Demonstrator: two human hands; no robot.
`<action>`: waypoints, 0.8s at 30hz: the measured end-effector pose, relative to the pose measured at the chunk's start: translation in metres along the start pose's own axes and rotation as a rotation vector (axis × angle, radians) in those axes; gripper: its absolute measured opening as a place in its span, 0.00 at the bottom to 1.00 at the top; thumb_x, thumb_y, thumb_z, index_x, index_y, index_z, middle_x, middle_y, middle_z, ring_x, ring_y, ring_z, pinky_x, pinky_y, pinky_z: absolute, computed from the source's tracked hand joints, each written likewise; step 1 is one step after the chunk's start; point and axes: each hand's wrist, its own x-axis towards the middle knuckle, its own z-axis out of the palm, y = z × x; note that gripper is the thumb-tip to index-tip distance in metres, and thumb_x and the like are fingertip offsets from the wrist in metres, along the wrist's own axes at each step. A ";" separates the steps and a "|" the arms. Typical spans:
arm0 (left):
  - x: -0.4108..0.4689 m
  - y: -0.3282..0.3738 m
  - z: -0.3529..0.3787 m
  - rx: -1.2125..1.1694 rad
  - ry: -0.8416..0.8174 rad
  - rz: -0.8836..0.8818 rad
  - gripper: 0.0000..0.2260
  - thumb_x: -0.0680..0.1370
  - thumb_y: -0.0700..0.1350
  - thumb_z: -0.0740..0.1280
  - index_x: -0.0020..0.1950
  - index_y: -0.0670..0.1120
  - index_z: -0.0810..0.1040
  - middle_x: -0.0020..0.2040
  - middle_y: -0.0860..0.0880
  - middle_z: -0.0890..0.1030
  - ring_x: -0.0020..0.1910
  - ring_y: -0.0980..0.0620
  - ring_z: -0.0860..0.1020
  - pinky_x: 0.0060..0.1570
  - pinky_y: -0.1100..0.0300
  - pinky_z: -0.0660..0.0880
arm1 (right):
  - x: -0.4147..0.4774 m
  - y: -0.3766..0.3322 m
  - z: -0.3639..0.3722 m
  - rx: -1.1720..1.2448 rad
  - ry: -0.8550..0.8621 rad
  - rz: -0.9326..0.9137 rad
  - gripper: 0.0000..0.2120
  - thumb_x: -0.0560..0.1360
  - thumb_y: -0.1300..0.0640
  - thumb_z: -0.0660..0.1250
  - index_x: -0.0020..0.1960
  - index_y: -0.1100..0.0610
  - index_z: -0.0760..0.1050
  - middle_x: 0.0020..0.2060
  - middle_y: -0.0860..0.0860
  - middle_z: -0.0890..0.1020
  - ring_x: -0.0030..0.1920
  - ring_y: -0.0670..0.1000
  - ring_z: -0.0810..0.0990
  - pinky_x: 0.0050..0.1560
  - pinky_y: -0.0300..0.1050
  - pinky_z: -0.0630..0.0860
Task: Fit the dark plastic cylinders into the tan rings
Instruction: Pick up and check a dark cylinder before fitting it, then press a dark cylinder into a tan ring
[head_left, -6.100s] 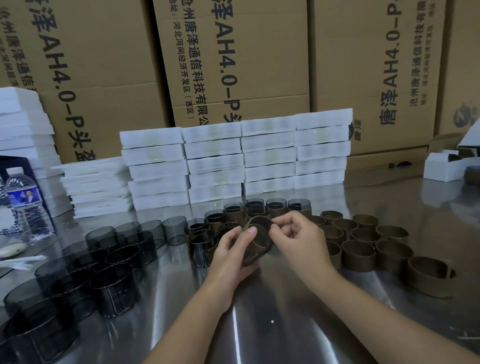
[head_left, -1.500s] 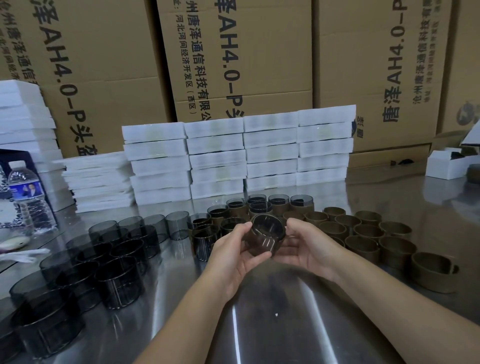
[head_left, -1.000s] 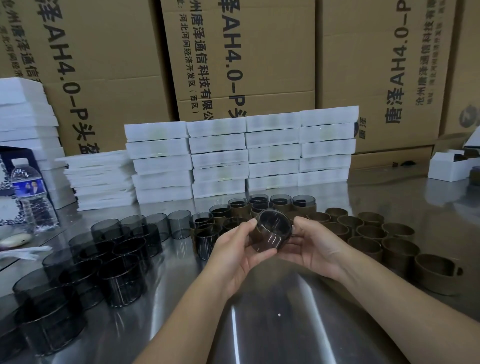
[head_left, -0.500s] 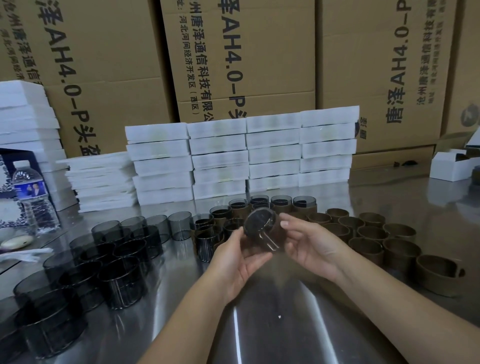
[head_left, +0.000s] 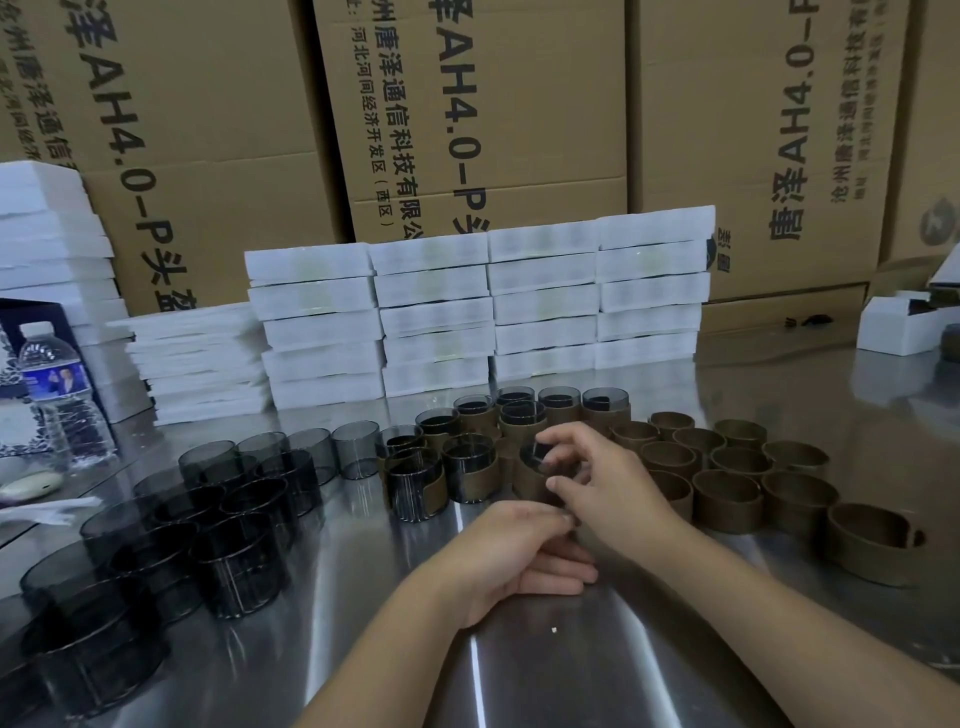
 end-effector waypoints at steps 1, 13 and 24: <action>0.000 0.000 0.000 0.019 -0.006 0.003 0.10 0.82 0.42 0.61 0.56 0.40 0.80 0.45 0.42 0.84 0.39 0.53 0.85 0.40 0.63 0.81 | -0.001 -0.001 0.002 -0.041 -0.026 -0.027 0.20 0.73 0.66 0.69 0.53 0.41 0.72 0.44 0.41 0.79 0.32 0.38 0.74 0.39 0.26 0.69; -0.003 0.001 0.001 0.089 -0.037 0.003 0.09 0.81 0.37 0.59 0.51 0.42 0.80 0.42 0.47 0.84 0.38 0.56 0.84 0.40 0.64 0.81 | -0.008 -0.002 0.007 -0.034 -0.175 -0.122 0.19 0.77 0.71 0.61 0.58 0.50 0.78 0.56 0.44 0.82 0.60 0.39 0.77 0.63 0.32 0.70; -0.004 -0.002 -0.004 0.111 -0.096 0.084 0.11 0.83 0.40 0.57 0.55 0.43 0.80 0.43 0.45 0.84 0.41 0.52 0.83 0.42 0.61 0.81 | 0.006 -0.054 0.024 -0.116 -0.182 -0.274 0.16 0.75 0.66 0.62 0.56 0.50 0.81 0.43 0.34 0.77 0.45 0.30 0.74 0.48 0.24 0.66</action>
